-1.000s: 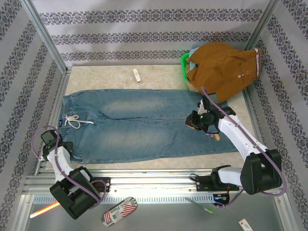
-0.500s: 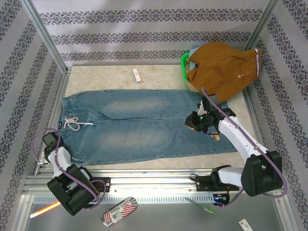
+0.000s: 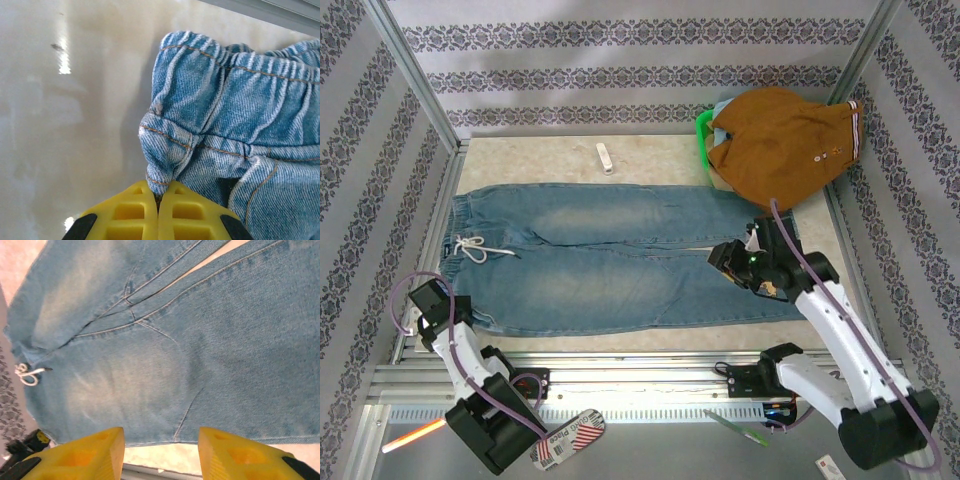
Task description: Fold and stack the trousers
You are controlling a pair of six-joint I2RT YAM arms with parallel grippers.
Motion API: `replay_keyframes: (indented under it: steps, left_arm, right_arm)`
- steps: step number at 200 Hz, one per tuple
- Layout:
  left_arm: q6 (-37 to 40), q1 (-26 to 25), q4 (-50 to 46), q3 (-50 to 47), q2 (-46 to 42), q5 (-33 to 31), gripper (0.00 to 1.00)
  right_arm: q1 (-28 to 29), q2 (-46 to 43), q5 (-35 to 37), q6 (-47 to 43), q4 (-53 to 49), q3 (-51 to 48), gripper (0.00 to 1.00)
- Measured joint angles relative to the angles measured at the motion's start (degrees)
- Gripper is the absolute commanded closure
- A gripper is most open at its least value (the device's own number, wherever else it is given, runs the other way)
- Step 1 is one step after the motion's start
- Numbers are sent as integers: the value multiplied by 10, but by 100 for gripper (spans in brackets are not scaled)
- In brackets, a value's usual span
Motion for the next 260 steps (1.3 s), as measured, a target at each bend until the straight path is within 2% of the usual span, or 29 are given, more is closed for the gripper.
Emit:
replay_keyframes:
  steps: [58, 94, 165, 216, 243, 260]
  left_arm:
    - [0, 0, -2, 18, -22, 54, 100]
    - [0, 0, 0, 27, -25, 70, 100]
    - [0, 0, -1, 27, -30, 78, 100]
    - [0, 0, -1, 27, -33, 78, 100]
    - [1, 0, -2, 31, -33, 79, 100]
    - [1, 0, -2, 32, -34, 80, 100]
  right_arm:
    - [3, -59, 23, 136, -29, -203, 56]
    - [2, -85, 32, 211, 6, -291, 55]
    - [-10, -55, 47, 248, 13, -282, 52]
    - [-112, -25, 26, 191, 10, -274, 52]
    - [-135, 15, 49, 165, 12, -252, 53]
    - [-141, 50, 48, 150, 10, -242, 59]
